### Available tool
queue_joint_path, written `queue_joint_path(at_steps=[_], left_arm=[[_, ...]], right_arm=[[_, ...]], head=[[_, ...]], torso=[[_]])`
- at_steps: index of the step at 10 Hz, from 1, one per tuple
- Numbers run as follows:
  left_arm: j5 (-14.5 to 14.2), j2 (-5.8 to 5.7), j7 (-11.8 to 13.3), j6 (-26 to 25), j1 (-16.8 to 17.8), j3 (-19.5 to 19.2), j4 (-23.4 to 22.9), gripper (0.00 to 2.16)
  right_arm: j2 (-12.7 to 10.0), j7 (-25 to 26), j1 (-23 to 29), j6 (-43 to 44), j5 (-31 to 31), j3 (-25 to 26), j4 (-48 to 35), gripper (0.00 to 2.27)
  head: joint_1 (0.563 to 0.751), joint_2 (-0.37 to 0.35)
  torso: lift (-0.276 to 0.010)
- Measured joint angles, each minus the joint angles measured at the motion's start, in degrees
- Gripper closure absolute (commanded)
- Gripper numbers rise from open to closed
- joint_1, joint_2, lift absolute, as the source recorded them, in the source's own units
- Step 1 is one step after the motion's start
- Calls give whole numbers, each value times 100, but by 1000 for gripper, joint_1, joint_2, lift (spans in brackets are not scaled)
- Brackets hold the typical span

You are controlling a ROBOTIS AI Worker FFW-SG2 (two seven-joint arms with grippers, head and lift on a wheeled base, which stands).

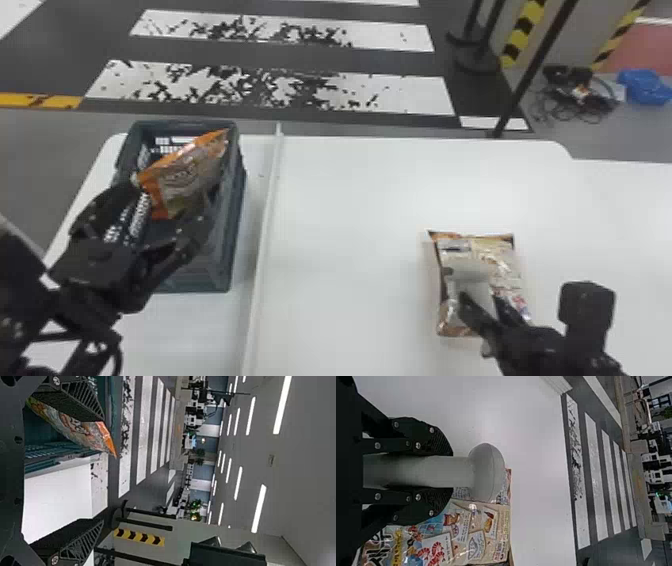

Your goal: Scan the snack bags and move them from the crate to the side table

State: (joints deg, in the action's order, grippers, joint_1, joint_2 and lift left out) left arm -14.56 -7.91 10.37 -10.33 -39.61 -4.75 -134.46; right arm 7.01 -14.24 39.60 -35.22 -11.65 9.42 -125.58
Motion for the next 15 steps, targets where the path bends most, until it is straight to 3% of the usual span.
queue_joint_path(at_steps=[2,5,8,9,11,15], left_arm=[[9,16,2,79,-50,0,-29,83],[58,0,29,409,-137,35,-48,83],[160,-11,39,242,-135,53,-18,83],[185,-10,36,158,-135,58,-11,80],[292,13,-24,124,-142,149,-16,80],[473,26,-52,123,-143,321,-40,80]], right_arm=[[60,-101,89,5,-361,307,-374,2246],[177,-905,-323,-779,-1379,1639,-479,2246],[823,-1587,-1157,-768,-1745,2427,1113,2243],[1054,-1718,-1394,-467,-1800,2495,1805,2246],[1392,-1893,-1778,529,-1771,2361,3061,2246],[1624,-1988,-2170,1757,-1364,1678,4358,2243]], head=[[695,-82],[695,-167],[695,-296],[695,-340],[695,-350],[695,-350]], torso=[[-87],[-87],[-87],[-87],[-87],[-87]])
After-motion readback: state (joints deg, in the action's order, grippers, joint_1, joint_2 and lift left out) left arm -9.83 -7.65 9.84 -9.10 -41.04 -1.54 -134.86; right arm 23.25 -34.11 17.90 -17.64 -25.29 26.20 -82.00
